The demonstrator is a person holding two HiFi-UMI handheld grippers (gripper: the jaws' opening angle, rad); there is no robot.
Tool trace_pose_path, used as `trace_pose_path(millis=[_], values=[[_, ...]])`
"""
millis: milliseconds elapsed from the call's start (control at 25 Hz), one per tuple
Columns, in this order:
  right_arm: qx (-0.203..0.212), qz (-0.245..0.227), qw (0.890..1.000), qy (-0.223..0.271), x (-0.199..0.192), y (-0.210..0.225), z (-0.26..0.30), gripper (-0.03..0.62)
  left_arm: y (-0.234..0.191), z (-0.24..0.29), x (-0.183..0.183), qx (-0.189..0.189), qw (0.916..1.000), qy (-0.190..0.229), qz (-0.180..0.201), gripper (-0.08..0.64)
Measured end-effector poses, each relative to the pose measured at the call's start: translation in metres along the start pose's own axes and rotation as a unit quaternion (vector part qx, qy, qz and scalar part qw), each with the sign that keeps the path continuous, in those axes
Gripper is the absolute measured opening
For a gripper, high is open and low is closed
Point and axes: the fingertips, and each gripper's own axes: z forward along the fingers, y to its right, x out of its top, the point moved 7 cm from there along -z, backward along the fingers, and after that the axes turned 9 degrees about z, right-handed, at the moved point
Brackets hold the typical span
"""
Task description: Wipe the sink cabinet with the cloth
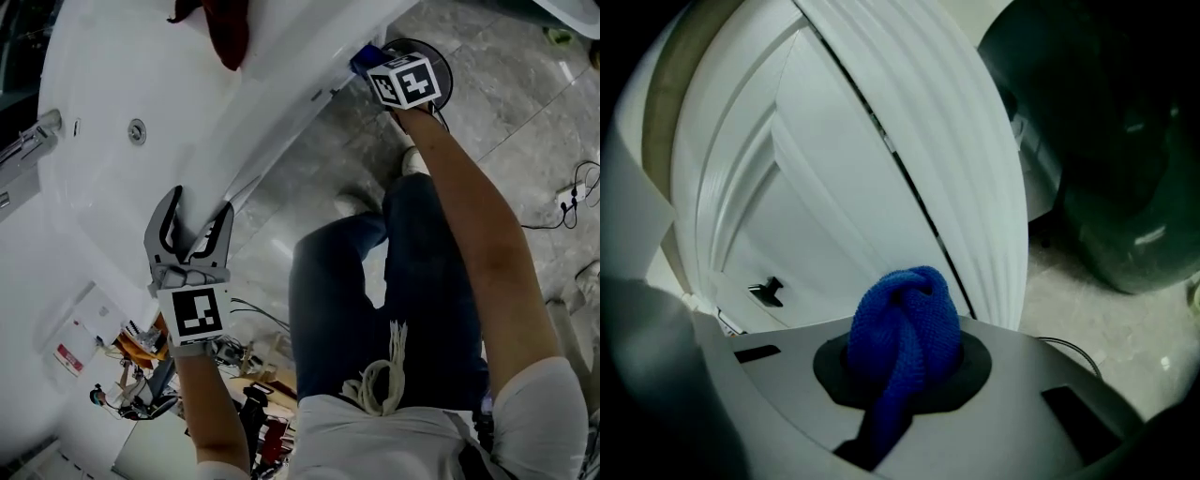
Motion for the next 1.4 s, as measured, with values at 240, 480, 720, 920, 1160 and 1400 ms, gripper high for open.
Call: trace_pose_path(millis=[240, 480, 720, 920, 1160, 1400], values=[[0.033, 0.013, 0.999, 0.015, 0.0, -0.031, 0.004, 0.038, -0.001, -0.001, -0.001, 0.005, 1.0, 0.003, -0.002, 0.293], [0.076, -0.001, 0.997, 0.025, 0.0, -0.061, -0.005, 0.038, 0.0, 0.0, 0.0, 0.006, 1.0, 0.002, 0.0, 0.293], [0.085, -0.038, 0.995, 0.023, 0.003, -0.089, -0.012, 0.037, 0.002, 0.0, -0.001, 0.011, 0.9999, 0.004, 0.002, 0.293], [0.08, -0.042, 0.995, 0.041, 0.009, -0.096, -0.025, 0.037, 0.001, 0.0, 0.0, 0.011, 0.9999, 0.005, 0.005, 0.295], [0.093, -0.038, 0.993, 0.055, 0.007, -0.126, -0.031, 0.037, 0.001, -0.001, 0.0, 0.012, 0.9999, 0.008, 0.006, 0.295], [0.122, -0.047, 0.99, 0.05, -0.006, -0.161, -0.026, 0.037, 0.001, 0.0, 0.0, 0.014, 0.9998, 0.006, 0.01, 0.296]])
